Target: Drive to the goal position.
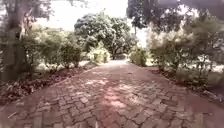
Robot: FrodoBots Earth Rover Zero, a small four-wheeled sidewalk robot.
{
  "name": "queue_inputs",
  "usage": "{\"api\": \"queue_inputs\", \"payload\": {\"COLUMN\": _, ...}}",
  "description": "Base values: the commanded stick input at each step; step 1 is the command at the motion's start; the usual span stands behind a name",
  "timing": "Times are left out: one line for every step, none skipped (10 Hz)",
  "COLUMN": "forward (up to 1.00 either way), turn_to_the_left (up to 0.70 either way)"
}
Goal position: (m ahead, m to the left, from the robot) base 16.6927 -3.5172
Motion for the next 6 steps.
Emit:
{"api": "queue_inputs", "payload": {"forward": 0.70, "turn_to_the_left": 0.00}}
{"api": "queue_inputs", "payload": {"forward": 0.70, "turn_to_the_left": 0.00}}
{"api": "queue_inputs", "payload": {"forward": 0.70, "turn_to_the_left": 0.00}}
{"api": "queue_inputs", "payload": {"forward": 0.70, "turn_to_the_left": 0.00}}
{"api": "queue_inputs", "payload": {"forward": 0.70, "turn_to_the_left": 0.00}}
{"api": "queue_inputs", "payload": {"forward": 0.70, "turn_to_the_left": 0.00}}
